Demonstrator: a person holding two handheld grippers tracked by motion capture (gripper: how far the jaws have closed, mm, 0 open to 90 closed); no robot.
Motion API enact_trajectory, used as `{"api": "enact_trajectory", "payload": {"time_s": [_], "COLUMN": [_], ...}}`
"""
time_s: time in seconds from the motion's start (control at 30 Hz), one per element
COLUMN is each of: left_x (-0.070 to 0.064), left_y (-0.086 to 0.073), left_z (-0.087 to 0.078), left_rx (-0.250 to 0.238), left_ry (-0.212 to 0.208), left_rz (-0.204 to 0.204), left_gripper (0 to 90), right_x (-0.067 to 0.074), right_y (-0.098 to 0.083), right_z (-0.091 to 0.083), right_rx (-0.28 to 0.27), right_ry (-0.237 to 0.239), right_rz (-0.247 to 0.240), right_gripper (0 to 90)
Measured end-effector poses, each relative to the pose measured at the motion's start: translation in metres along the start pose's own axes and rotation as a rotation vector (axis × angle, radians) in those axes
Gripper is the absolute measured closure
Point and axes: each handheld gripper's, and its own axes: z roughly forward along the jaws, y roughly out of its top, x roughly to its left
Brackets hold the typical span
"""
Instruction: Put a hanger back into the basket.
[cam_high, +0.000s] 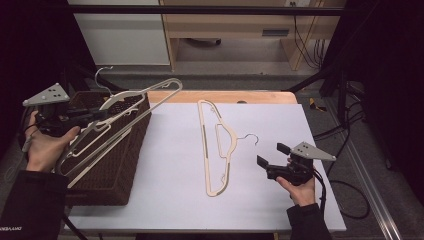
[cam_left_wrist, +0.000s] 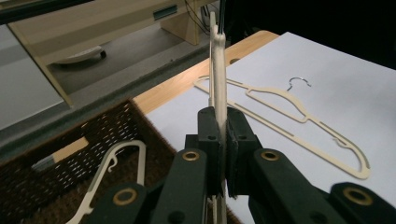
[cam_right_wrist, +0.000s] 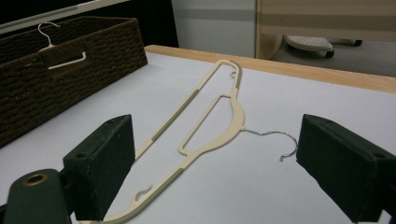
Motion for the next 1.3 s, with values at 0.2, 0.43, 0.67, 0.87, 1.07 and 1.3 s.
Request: {"api": "enact_trajectory", "payload": {"time_s": [0.2, 0.43, 0.67, 0.87, 1.07, 1.3], "left_x": [0.024, 0.049, 0.069, 0.076, 0.078, 0.081], "left_y": [-0.018, -0.039, -0.065, -0.078, -0.089, -0.098], "left_z": [-0.005, -0.013, -0.019, -0.027, -0.027, -0.028], "left_rx": [0.021, 0.027, 0.028, 0.027, 0.056, 0.055], "left_ry": [0.031, 0.065, 0.083, 0.076, 0.072, 0.075], "left_rz": [-0.032, -0.073, -0.132, -0.150, -0.164, -0.184], "left_gripper": [86.2, 86.2, 86.2, 86.2, 86.2, 86.3], "right_x": [0.000, 0.001, 0.001, 0.002, 0.002, 0.002], "right_y": [0.000, -0.001, -0.001, -0.001, -0.001, -0.002], "right_z": [0.000, 0.002, 0.002, 0.003, 0.003, 0.004], "right_rx": [0.006, 0.007, 0.008, 0.011, 0.014, 0.016], "right_ry": [0.002, 0.003, 0.005, 0.007, 0.008, 0.004], "right_rz": [-0.003, -0.005, -0.006, -0.008, -0.010, -0.010], "right_gripper": [12.1, 11.9, 11.6, 11.4, 11.2, 11.1]}}
